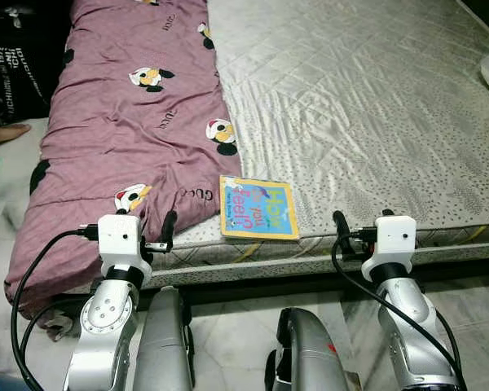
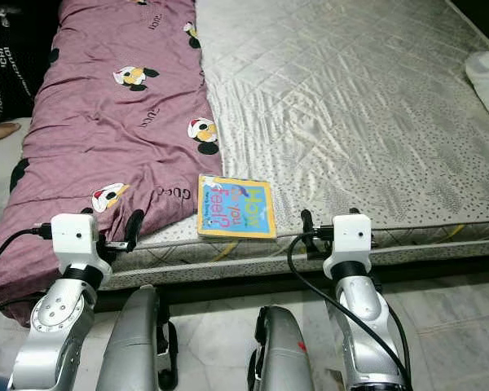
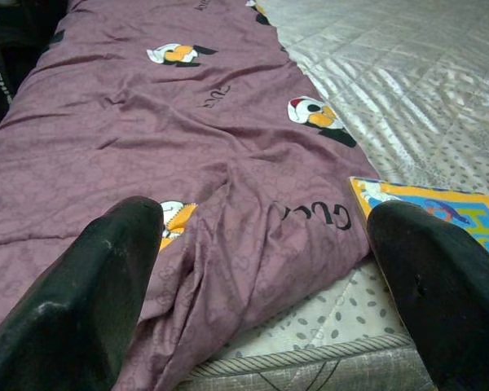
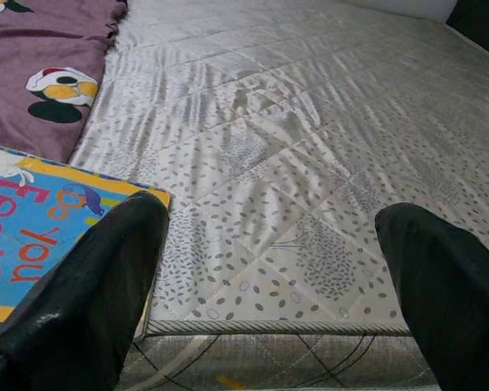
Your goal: Clean up the room
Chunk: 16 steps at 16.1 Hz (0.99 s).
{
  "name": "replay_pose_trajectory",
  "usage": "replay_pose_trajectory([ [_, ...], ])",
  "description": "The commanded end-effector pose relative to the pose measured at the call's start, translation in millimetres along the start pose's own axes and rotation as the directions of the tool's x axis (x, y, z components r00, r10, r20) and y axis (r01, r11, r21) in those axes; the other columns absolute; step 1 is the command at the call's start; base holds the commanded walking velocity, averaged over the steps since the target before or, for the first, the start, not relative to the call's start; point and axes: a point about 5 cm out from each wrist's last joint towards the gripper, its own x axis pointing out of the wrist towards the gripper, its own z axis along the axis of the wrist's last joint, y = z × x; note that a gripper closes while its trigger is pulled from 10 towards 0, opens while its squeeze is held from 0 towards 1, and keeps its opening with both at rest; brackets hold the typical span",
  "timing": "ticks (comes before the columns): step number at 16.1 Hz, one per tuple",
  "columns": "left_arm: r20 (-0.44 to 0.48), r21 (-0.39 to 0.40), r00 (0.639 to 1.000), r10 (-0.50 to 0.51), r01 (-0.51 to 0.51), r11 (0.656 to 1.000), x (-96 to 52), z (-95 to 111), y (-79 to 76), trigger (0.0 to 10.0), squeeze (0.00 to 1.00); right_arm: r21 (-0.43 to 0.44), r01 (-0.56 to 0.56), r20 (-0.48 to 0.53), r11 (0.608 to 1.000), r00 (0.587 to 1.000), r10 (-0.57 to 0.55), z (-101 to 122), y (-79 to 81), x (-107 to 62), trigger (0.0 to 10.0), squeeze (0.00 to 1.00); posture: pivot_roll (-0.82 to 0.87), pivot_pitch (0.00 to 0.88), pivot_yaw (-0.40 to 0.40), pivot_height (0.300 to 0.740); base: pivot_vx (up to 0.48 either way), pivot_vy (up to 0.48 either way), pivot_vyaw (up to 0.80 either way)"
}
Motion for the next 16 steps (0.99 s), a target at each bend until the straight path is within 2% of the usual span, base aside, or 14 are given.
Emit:
replay_pose_trajectory([
  [1, -0.002, -0.002, 1.000, -0.007, 0.007, 1.000, -2.2, 1.1, 0.0, 10.0, 0.00, -0.007, -0.002, -0.014, 1.000, 1.000, 0.002, -2.3, -1.9, -0.7, 10.0, 0.00, -0.02, 0.193, -0.052, 0.632, 0.000, 0.000, 0.00],
  [7, -0.003, 0.000, 1.000, -0.015, 0.015, 1.000, -1.4, 0.9, -0.8, 10.0, 0.00, -0.008, -0.004, -0.014, 1.000, 1.000, 0.004, -2.5, -1.3, 0.0, 10.0, 0.00, -0.02, 0.190, -0.050, 0.632, 0.266, 0.000, 0.00],
  [11, -0.013, 0.002, 1.000, -0.011, 0.011, 1.000, -0.8, -0.3, -1.7, 10.0, 0.00, -0.007, -0.007, -0.012, 1.000, 1.000, 0.007, -2.0, -0.7, 0.6, 10.0, 0.00, -0.02, 0.190, -0.050, 0.588, 0.000, 0.000, 0.00],
  [16, 0.002, 0.004, 1.000, -0.011, 0.011, 1.000, 0.5, 2.0, -0.9, 10.0, 0.00, -0.010, -0.003, -0.013, 1.000, 1.000, 0.003, -2.2, -0.5, 1.0, 10.0, 0.00, -0.02, 0.188, -0.048, 0.588, 0.048, 0.000, 0.00],
])
